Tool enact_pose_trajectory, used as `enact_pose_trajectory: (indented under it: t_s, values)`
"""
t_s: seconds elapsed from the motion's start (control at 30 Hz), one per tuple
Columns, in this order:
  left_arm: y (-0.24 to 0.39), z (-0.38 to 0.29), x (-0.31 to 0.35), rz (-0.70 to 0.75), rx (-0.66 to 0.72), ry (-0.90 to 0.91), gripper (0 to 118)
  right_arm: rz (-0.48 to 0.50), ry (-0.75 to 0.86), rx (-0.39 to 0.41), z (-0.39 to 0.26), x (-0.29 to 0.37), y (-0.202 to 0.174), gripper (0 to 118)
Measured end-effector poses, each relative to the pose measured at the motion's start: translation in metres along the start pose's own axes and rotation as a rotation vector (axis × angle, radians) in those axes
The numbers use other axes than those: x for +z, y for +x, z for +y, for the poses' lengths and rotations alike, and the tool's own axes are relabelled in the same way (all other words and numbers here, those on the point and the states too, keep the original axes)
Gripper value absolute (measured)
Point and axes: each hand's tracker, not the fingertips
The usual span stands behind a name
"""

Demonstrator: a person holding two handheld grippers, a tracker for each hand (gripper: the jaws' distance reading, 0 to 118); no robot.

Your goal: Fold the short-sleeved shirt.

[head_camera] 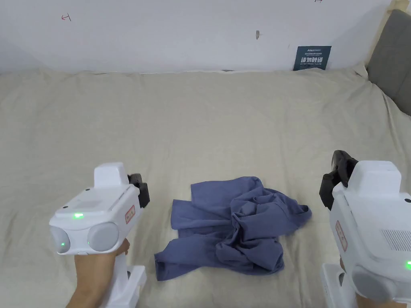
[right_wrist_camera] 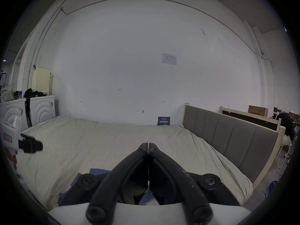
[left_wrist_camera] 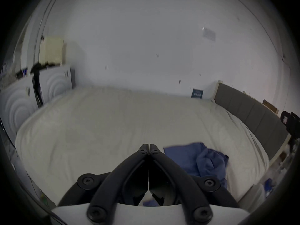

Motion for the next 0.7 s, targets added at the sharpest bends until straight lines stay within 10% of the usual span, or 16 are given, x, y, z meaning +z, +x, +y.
enact_pose_trajectory:
  t_s: [0.43,0.5,0.53,0.6,0.7]
  values:
    - [0.011,-0.101,-0.055,-0.044,0.038,-0.440,2,-0.018,-0.064,0.009,-0.021,-0.013,0.007,2]
    - [0.015,-0.108,-0.057,-0.029,0.046,-0.460,27,-0.020,-0.077,0.010,-0.024,-0.015,0.008,2]
    - [0.017,-0.111,-0.060,-0.022,0.059,-0.475,67,-0.022,-0.083,0.009,-0.027,-0.017,0.009,2]
    - [0.020,-0.117,-0.066,-0.018,0.074,-0.499,109,-0.023,-0.094,0.009,-0.030,-0.018,0.011,2]
    - [0.026,-0.122,-0.072,0.001,0.053,-0.500,106,-0.026,-0.106,0.009,-0.033,-0.021,0.013,2]
